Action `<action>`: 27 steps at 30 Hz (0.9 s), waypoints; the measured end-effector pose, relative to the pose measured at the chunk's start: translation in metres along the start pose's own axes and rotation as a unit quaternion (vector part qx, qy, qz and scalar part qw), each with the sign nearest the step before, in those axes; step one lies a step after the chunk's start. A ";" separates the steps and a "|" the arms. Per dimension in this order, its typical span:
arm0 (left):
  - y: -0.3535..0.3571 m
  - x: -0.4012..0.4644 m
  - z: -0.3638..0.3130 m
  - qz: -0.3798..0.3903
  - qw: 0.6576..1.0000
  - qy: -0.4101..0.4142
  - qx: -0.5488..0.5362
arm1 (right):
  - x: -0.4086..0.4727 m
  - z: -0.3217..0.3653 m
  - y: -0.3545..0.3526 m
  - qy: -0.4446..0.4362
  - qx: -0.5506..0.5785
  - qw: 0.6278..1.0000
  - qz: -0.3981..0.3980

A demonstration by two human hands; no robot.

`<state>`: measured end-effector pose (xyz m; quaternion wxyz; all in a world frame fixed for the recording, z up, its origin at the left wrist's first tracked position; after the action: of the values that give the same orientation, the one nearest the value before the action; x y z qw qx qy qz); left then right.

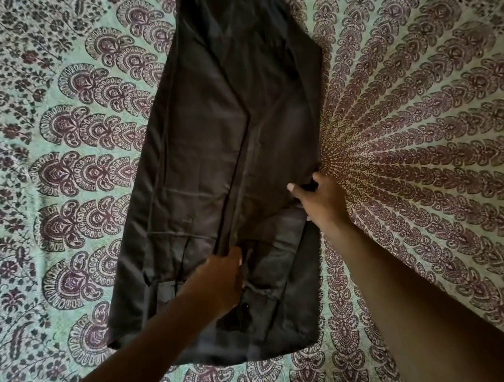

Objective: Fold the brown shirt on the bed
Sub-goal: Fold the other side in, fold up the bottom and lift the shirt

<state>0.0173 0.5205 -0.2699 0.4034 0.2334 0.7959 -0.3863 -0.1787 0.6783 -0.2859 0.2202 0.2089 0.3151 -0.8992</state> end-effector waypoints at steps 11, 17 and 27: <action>-0.112 0.037 -0.026 -0.179 0.978 0.089 -0.052 | 0.050 0.050 -0.033 0.028 -0.067 0.993 -0.095; -0.174 0.084 -0.057 -0.219 0.965 0.141 -0.019 | 0.072 0.071 -0.051 0.013 -0.122 0.984 -0.126; -0.253 0.175 -0.094 -0.227 0.968 0.104 -0.024 | 0.155 0.130 -0.065 -0.117 -0.324 0.925 -0.162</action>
<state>-0.2973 0.4565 -0.2706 0.2260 0.0754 0.8747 -0.4220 -0.3701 0.5975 -0.2423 0.1623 -0.0343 0.5910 -0.7894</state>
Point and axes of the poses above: each hand's wrist, its own x-axis towards the middle knuckle, its own y-axis out of the palm, z = x × y, the point moved 5 cm from there along x, towards the middle knuckle, and after that the axes turned 11 degrees about z, right-handed, at the moved point
